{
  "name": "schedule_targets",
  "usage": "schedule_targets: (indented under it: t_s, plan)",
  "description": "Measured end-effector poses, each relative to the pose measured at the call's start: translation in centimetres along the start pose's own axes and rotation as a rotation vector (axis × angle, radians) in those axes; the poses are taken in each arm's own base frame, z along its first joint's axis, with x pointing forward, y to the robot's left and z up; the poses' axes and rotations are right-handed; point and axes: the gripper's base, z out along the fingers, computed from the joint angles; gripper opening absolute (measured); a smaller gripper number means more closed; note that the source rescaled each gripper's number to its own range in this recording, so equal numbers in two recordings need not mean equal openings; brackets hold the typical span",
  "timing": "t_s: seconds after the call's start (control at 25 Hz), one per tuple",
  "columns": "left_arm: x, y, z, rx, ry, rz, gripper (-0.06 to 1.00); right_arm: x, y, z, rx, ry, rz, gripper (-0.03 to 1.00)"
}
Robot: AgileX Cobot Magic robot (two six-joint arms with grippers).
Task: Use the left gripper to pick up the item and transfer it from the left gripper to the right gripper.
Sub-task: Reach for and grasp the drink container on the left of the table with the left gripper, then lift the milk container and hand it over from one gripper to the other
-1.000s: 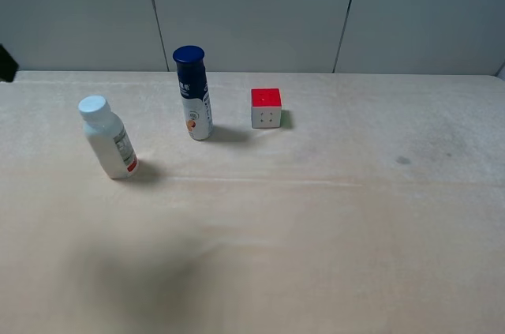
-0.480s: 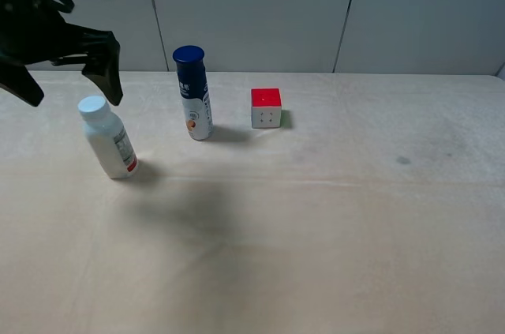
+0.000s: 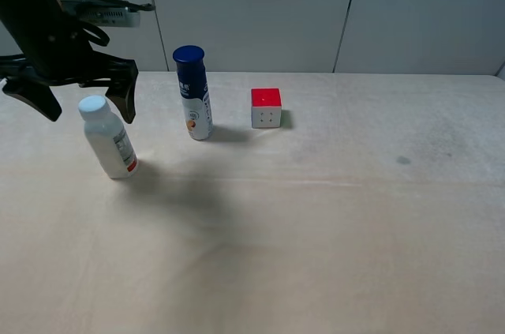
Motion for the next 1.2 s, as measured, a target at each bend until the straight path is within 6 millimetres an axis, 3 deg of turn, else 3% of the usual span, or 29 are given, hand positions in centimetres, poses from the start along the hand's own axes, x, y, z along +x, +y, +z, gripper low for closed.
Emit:
schedule_targets:
  t_s: [0.36,0.68,0.76,0.84,0.92,1.0,1.08,1.2]
  plan:
    - [-0.9,-0.4,4.3,0.000,0.024,0.001,1.00,0.0,0.0,0.0,0.001,-0.001,0.000,1.00]
    - [-0.7,-0.4,5.1,-0.004,0.037,0.003,1.00,0.0,0.0,0.0,0.001,-0.001,0.000,1.00]
    - [-0.7,-0.4,5.1,-0.004,0.037,0.004,0.96,0.0,0.0,0.0,0.001,-0.001,0.000,1.00]
    - [-0.7,-0.4,5.1,-0.006,0.037,0.005,0.86,0.0,0.0,0.0,0.001,-0.001,0.000,1.00]
    - [-0.7,-0.3,5.1,-0.011,0.036,0.011,0.66,0.0,0.0,0.0,0.001,-0.001,0.000,1.00]
    - [-0.7,-0.1,5.1,-0.029,0.031,0.028,0.39,0.0,0.0,0.0,0.001,-0.001,0.000,1.00]
    - [-0.8,0.0,5.1,-0.044,0.027,0.042,0.00,0.0,0.0,0.0,0.001,-0.001,0.000,1.00]
    - [-0.8,0.0,5.1,-0.049,0.025,0.048,0.03,0.0,0.0,0.0,0.001,-0.001,0.000,1.00]
